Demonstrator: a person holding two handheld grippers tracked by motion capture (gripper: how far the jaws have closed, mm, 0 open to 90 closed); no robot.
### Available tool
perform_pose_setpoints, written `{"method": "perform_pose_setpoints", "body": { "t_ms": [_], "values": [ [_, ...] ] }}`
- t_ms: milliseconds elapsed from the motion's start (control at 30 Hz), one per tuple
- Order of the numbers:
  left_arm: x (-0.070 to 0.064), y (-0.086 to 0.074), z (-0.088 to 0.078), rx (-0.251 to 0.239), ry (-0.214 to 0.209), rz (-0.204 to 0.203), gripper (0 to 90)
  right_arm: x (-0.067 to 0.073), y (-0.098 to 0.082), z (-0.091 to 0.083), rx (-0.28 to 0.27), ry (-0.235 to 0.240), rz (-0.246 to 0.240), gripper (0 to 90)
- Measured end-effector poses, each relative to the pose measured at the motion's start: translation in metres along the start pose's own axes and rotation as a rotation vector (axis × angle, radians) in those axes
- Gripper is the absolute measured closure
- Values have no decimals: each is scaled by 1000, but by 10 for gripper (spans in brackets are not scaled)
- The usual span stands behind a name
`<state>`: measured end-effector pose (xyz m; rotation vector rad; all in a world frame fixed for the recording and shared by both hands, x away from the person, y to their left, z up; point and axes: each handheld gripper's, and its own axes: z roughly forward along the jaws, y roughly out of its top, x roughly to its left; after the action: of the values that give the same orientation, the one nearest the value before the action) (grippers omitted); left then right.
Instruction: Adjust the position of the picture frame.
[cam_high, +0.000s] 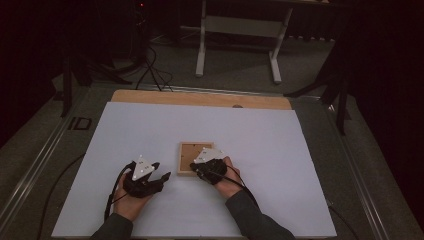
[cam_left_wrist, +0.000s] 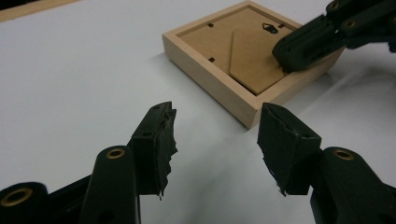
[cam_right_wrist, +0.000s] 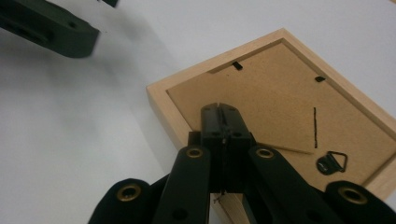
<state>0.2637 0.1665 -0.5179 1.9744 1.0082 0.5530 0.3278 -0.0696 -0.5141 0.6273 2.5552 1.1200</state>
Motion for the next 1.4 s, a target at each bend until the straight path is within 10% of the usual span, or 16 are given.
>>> {"method": "perform_pose_setpoints", "body": {
  "t_ms": [600,1400],
  "values": [
    [-9,7,28,34,-33,39,449,-31,-21,-25,-12,-138,151,639],
    [-23,11,46,58,-70,100,511,-44,-36,-29,-17,-51,280,690]
  ]
}}
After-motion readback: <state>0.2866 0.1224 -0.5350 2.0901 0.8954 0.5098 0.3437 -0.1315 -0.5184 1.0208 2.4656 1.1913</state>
